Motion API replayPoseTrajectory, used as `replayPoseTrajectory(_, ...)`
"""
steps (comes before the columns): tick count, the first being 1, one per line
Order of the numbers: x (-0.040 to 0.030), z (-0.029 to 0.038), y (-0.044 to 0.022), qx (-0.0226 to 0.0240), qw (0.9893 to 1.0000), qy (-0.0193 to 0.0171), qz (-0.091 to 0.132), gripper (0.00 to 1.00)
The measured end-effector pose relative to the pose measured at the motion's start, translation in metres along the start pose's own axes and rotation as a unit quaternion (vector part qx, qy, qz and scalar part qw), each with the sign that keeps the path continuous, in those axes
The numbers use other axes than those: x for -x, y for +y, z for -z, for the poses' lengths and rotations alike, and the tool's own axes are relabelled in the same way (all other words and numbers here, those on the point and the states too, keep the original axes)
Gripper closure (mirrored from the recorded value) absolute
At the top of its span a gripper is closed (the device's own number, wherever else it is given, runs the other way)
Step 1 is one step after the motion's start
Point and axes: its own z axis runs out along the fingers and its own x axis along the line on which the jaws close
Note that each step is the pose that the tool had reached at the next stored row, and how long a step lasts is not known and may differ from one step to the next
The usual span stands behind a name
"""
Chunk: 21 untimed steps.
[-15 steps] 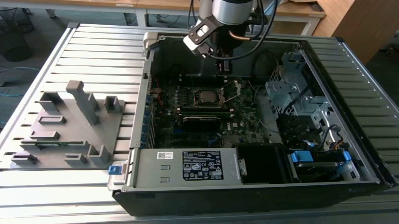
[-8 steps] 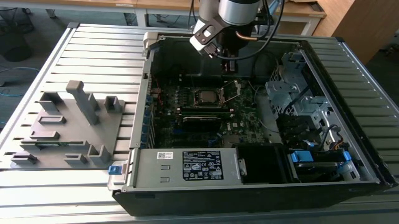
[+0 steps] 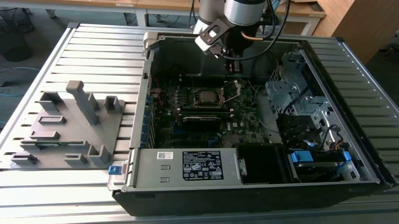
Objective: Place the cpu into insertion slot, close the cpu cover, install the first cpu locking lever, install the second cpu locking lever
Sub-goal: 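Close the cpu cover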
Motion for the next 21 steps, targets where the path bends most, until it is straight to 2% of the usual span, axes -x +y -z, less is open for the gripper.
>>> replayPoseTrajectory(16,-0.0009,-0.0012,0.0231,0.0000,1.0000,0.0000,0.000,0.90)
replayPoseTrajectory(21,-0.0012,-0.0019,0.0322,0.0000,1.0000,0.0000,0.000,0.90)
